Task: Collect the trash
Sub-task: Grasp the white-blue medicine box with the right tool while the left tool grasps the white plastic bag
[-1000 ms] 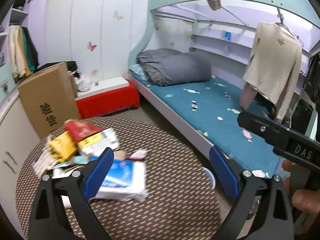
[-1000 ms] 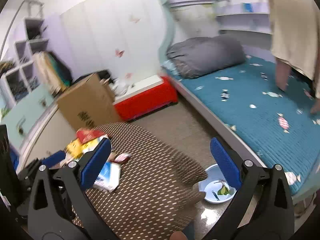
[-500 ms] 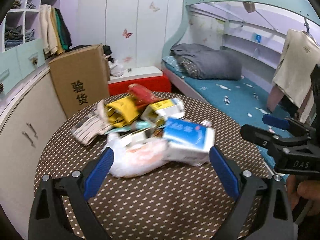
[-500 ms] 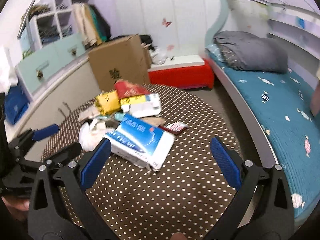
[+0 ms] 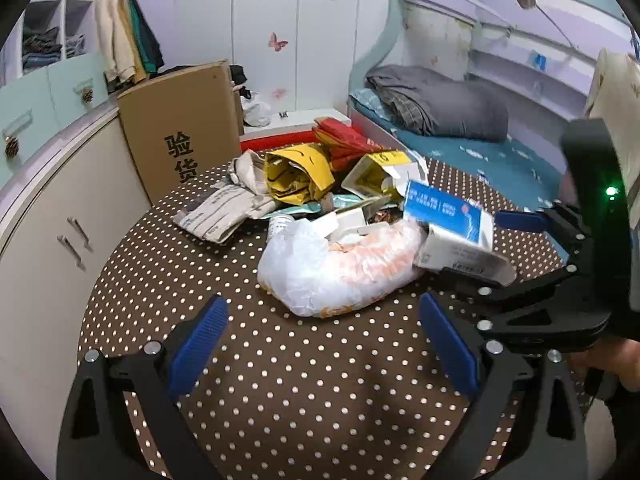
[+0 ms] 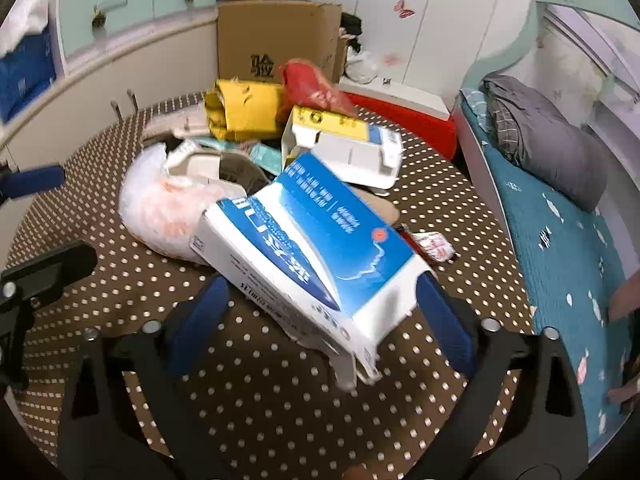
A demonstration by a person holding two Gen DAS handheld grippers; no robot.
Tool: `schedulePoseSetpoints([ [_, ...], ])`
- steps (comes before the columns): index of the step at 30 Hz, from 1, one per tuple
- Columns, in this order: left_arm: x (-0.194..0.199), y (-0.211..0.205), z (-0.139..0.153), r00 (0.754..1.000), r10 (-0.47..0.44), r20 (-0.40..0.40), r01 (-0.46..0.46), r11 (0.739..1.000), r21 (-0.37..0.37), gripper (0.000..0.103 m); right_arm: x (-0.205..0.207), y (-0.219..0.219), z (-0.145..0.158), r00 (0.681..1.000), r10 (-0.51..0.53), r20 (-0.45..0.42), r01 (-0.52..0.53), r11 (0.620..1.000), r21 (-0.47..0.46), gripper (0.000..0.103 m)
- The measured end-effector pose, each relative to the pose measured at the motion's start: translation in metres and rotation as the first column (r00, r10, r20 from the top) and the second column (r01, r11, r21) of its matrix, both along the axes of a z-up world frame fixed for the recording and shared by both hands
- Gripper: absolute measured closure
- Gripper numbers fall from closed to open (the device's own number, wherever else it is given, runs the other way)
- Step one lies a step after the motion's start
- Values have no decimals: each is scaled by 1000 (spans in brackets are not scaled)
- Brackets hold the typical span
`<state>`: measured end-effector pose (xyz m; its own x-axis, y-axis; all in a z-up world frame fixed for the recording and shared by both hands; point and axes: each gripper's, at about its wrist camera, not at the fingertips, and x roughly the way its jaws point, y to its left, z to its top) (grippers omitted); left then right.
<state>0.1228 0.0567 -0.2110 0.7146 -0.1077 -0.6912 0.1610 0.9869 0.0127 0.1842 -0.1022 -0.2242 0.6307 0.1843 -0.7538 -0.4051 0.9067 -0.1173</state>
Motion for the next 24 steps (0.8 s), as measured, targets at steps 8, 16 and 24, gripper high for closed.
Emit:
schedulePoseSetpoints([
  [8, 23, -16, -13, 998, -62, -21, 63, 996, 64, 9, -5, -20, 4, 1000, -1, -27, 4, 992, 123, 72],
  [16, 44, -44, -28, 988, -151, -17, 151, 957, 250, 14, -20, -50, 22, 999, -41, -20, 44, 977, 211, 74],
  [24, 32, -42, -32, 989, -132, -63, 138, 984, 114, 51, -33, -68, 41, 998, -62, 11, 57, 959, 279, 74],
])
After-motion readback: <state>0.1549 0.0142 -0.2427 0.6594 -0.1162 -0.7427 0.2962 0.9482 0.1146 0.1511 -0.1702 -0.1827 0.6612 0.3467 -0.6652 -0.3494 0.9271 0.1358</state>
